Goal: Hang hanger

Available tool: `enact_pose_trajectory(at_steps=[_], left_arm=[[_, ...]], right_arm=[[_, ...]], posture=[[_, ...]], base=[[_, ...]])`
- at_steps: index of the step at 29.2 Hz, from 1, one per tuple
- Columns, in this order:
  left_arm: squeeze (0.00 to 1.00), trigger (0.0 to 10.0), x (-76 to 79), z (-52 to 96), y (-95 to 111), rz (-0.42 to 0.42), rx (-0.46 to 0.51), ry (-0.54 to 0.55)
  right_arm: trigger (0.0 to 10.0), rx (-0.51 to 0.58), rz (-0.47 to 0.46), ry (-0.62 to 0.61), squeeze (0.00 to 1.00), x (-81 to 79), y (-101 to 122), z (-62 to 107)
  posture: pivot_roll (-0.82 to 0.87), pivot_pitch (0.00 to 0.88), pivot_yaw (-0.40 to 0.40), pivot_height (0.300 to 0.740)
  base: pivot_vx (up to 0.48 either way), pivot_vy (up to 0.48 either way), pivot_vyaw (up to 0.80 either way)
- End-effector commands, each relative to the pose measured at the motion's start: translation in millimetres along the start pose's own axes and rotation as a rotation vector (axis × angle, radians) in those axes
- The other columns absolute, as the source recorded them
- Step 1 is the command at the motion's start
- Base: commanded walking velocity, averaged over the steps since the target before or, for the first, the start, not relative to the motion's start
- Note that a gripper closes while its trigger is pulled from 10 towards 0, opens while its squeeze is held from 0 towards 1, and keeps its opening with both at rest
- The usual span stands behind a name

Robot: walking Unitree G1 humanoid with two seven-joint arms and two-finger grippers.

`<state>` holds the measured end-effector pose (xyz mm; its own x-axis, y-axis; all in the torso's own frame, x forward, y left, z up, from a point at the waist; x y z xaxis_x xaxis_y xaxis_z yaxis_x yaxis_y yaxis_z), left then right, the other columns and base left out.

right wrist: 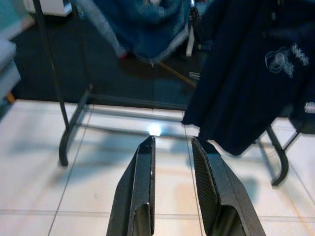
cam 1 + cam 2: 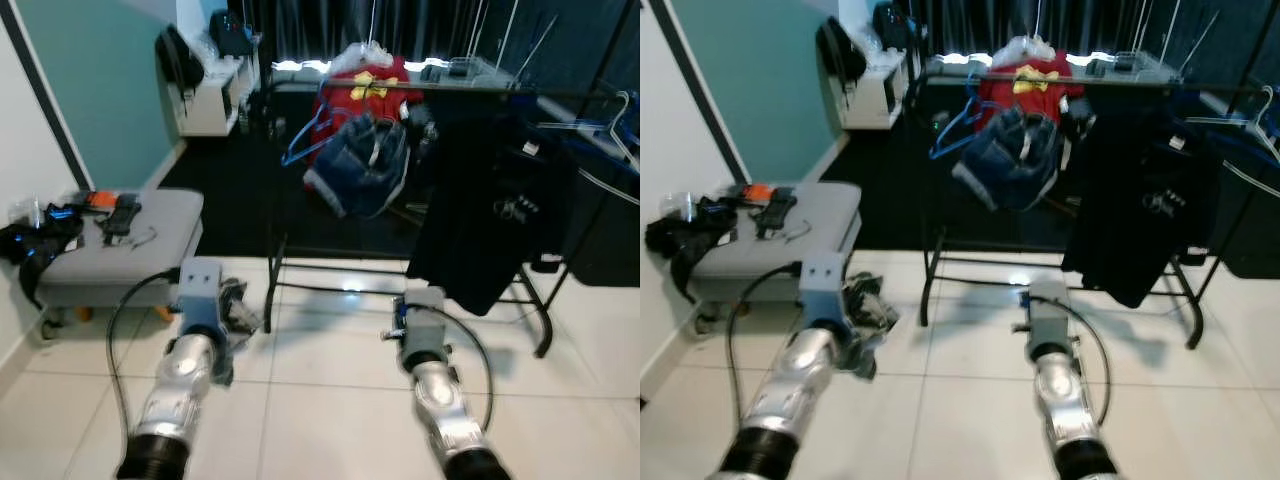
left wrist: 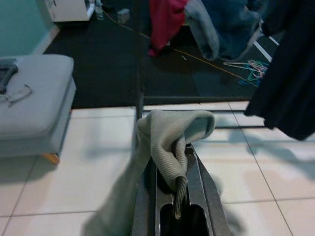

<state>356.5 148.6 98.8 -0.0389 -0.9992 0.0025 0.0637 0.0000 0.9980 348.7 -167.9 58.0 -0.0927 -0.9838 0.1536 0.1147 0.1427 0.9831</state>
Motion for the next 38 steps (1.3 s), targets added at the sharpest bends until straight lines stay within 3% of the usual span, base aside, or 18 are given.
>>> enact_pose_trajectory(at_steps=[1,9,14,22,30,38], left_arm=[[0.0,10.0,-9.1,1.6,-5,-0.009,-0.015,0.023],[0.0,10.0,-8.9,0.4,-4,-0.008,-0.01,0.018],[0.0,10.0,-1.1,1.0,2,-0.007,0.027,-0.034],[0.0,10.0,-1.5,-2.7,6,-0.022,0.038,-0.016],[0.0,10.0,-2.9,-1.7,2,-0.05,0.017,-0.028],[0.0,10.0,-7.7,-1.3,-4,-0.005,-0.021,0.005]], right_arm=[[10.0,0.0,-0.013,0.028,0.0,-11.7,1,1.3],[10.0,-0.002,-0.014,0.029,0.0,-12.7,1,0.7],[10.0,0.005,-0.025,0.033,0.0,-14.0,4,0.3],[10.0,0.01,-0.033,0.037,0.0,-18.2,7,-1.4],[10.0,0.011,-0.037,0.042,0.0,-20.1,6,-0.2],[10.0,0.019,-0.041,0.047,0.0,-17.6,7,0.8]], posture=[[-0.04,0.0,0.023,0.74],[-0.04,0.0,0.023,0.74],[-0.04,0.0,0.023,0.74],[-0.04,0.0,0.024,0.74],[-0.04,0.0,0.029,0.74],[-0.05,0.0,0.028,0.74]], base=[[0.439,0.0,0.0],[0.436,0.0,0.0],[0.0,0.0,0.0],[0.0,0.0,0.0],[0.0,-0.12,0.0],[0.0,-0.18,0.0]])
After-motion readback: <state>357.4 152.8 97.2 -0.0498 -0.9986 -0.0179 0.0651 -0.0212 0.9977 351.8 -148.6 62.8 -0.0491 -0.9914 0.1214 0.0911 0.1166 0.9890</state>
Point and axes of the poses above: a point about 5 cm out from each wrist's last joint towards the gripper, its own z axis pointing back from the gripper into the wrist, its own y axis along the axis of the wrist's last joint, x = y × z, the point moved 3 cm from there along -z, pointing out of the wrist towards the gripper
